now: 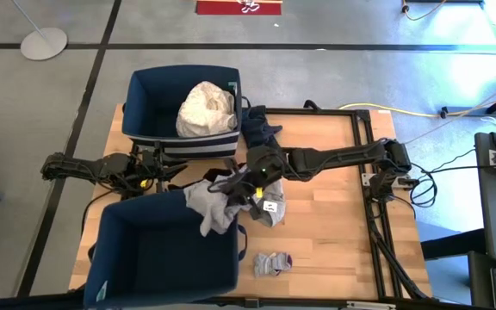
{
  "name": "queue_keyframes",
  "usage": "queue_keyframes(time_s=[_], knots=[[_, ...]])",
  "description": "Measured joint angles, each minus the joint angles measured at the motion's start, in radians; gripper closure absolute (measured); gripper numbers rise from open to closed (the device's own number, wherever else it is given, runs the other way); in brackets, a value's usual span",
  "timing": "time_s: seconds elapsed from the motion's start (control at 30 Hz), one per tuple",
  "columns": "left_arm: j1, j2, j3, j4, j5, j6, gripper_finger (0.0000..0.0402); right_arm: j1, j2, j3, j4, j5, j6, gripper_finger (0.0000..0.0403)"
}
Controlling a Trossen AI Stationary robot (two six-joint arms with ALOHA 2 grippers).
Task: Sort clothes
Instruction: Put the gray pants into the bottom blue laundry organizer
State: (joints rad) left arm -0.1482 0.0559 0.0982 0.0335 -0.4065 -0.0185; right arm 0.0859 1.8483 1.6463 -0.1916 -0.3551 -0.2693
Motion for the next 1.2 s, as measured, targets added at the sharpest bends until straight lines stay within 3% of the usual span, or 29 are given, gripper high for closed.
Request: queue_keyframes(time_s=[0.37, 0.57, 1.0, 1.2], knots=[[0.000, 0.000, 0.000, -0.007, 0.000, 0.000, 0.0341, 0.000, 0.012, -0.002, 0.017, -0.004, 0.030, 0.0213], [0.000, 0.000, 0.000, -0.024, 0.000, -0.001, 0.0341, 0.000, -0.004, 0.067, -0.081, -0.003, 0.032, 0.0158], [0.000, 0.000, 0.000, -0.023, 0.000, -0.001, 0.0341, -0.001, -0.016, 0.453, -0.660, 0.200, 0.056, 0.0141], [0.000, 0.000, 0.000, -0.023, 0.000, -0.003, 0.0341, -0.001, -0.032, 0.479, -0.855, 0.203, 0.129, 0.0141]])
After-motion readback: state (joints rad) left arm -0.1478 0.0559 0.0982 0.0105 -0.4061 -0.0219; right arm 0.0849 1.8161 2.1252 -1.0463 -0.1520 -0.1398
